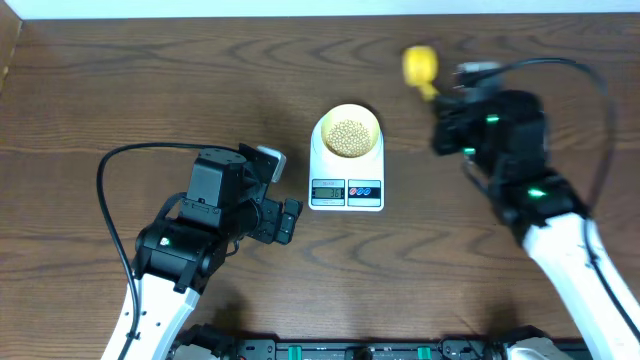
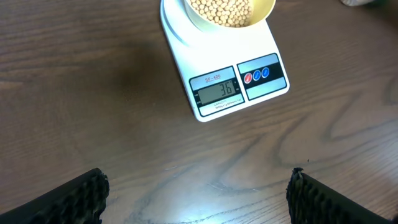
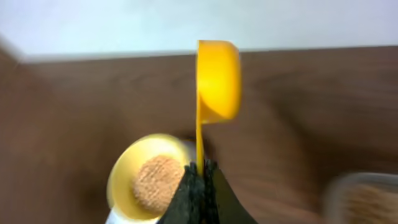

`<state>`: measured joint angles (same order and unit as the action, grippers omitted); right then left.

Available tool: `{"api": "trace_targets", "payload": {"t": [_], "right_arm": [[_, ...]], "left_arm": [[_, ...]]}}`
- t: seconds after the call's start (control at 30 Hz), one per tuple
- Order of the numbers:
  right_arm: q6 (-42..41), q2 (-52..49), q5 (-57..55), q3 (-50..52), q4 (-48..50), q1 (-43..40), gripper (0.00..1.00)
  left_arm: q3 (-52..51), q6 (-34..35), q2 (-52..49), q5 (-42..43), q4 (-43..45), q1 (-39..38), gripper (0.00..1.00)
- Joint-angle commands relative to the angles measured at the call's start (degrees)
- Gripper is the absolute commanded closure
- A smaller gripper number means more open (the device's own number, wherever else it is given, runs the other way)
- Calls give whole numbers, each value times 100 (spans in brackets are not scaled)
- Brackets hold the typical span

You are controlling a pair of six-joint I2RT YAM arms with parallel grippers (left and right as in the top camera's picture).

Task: Scoop item into bowl and weigh 50g on scale
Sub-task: 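Move the right gripper back to the tub and scoop soybeans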

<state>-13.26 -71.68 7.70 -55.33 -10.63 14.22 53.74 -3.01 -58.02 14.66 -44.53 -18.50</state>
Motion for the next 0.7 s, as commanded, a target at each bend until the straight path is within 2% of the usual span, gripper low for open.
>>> {"api": "trace_targets", "payload": {"t": [0.0, 0.13, 0.3, 0.67], "right_arm": [[-236, 236, -387, -87, -800, -817, 99], [52, 232, -437, -87, -1532, -1587, 99], [254, 210, -439, -79, -1797, -2179, 99], [304, -562, -407, -11, -2020, -2317, 99]], "left_arm": [[-28, -11, 4, -59, 9, -17, 6], [-28, -11, 4, -59, 9, -17, 6], [-28, -11, 4, -59, 9, -17, 6], [-28, -11, 4, -59, 9, -17, 7]]}}
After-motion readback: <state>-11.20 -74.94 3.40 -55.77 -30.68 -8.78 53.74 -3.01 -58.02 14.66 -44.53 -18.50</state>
